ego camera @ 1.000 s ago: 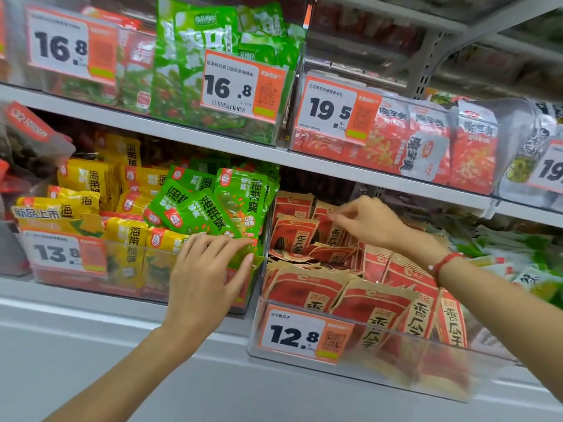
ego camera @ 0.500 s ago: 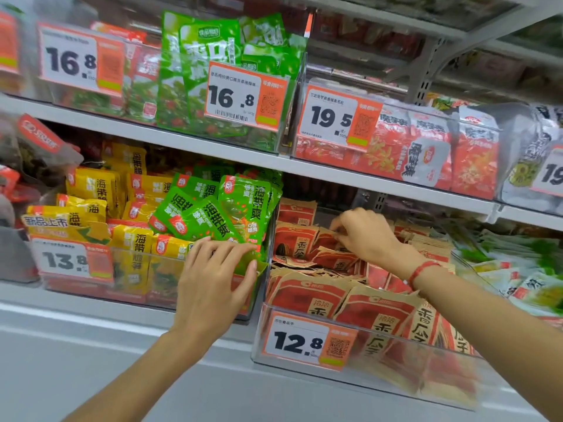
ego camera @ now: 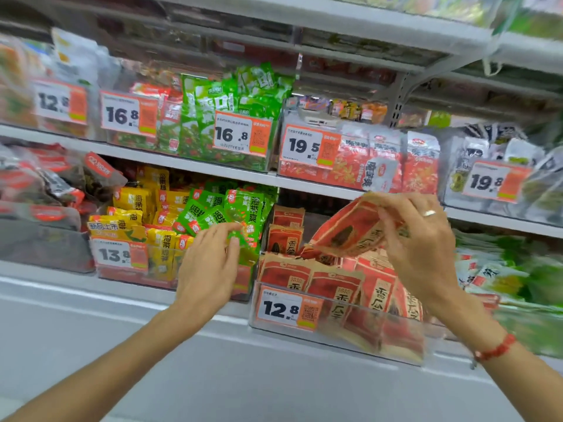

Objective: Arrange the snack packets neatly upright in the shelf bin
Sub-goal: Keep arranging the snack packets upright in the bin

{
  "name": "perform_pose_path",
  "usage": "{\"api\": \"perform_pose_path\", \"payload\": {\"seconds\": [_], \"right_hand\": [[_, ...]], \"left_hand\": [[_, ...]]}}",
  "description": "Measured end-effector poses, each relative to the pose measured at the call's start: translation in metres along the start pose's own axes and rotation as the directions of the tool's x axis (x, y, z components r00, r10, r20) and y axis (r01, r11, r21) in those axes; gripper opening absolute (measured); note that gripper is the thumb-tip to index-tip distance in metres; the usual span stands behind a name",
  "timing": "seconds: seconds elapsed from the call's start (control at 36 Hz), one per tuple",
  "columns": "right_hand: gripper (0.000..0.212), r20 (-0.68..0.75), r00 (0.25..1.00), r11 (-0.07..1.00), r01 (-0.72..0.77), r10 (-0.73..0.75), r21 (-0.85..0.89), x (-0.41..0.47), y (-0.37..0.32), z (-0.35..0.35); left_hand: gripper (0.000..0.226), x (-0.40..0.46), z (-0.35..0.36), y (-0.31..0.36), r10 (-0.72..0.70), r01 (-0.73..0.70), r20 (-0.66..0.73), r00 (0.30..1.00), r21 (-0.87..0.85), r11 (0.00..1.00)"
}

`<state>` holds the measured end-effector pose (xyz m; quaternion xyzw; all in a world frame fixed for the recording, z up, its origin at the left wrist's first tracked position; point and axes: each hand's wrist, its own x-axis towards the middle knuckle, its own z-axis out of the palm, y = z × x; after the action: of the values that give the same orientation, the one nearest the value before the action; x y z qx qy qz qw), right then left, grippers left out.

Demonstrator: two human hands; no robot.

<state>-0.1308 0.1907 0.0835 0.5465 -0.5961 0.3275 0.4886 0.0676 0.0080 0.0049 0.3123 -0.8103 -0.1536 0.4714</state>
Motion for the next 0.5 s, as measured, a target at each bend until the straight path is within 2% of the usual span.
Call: {"api": "perform_pose_path", "payload": {"seconds": [0.08, 0.17, 0.22, 0.28, 0.36, 0.42, 0.44, 0.5], "right_hand": [[0.022, -0.071, 0.997, 0.99, -0.003, 0.014, 0.142, 0.003, -0.019, -0.03], [0.023, -0.116, 0.993, 0.967, 0.054, -0.025, 0.25, 0.004, -0.043, -0.053], [0.022, -0.146, 0.989, 0.957, 0.077, -0.037, 0.28, 0.005, -0.056, -0.063], [0.022, -0.123, 0.992, 0.939, 0.03, 0.013, 0.343, 0.004, -0.064, -0.07], [0.025, 0.117, 0.985, 0.814, -0.17, 0.126, 0.555, -0.004, -0.073, -0.068], [0.028, 0.284, 0.945, 0.731, -0.308, 0.162, 0.609, -0.017, -0.076, -0.057], [0.03, 0.358, 0.914, 0.692, -0.383, 0.19, 0.612, -0.026, -0.075, -0.05], [0.033, 0.515, 0.82, 0.558, -0.555, 0.247, 0.617, -0.042, -0.071, -0.039]], "left_hand": [[0.028, -0.016, -0.024, 0.035, -0.012, 0.024, 0.053, 0.999, -0.222, 0.975], [0.035, -0.036, -0.043, 0.069, 0.042, 0.036, 0.161, 0.986, -0.457, 0.889], [0.048, -0.048, -0.046, 0.081, 0.084, 0.036, 0.212, 0.974, -0.507, 0.861], [0.056, -0.056, -0.043, 0.082, 0.1, 0.019, 0.209, 0.973, -0.504, 0.864], [0.056, -0.068, -0.038, 0.078, 0.104, 0.033, 0.253, 0.962, -0.485, 0.874], [0.045, -0.078, -0.032, 0.073, 0.12, 0.073, 0.327, 0.937, -0.523, 0.849], [0.04, -0.082, -0.029, 0.073, 0.1, 0.136, 0.364, 0.926, -0.568, 0.812], [0.039, -0.087, -0.022, 0.073, -0.015, 0.354, 0.468, 0.884, -0.648, 0.674]]}}
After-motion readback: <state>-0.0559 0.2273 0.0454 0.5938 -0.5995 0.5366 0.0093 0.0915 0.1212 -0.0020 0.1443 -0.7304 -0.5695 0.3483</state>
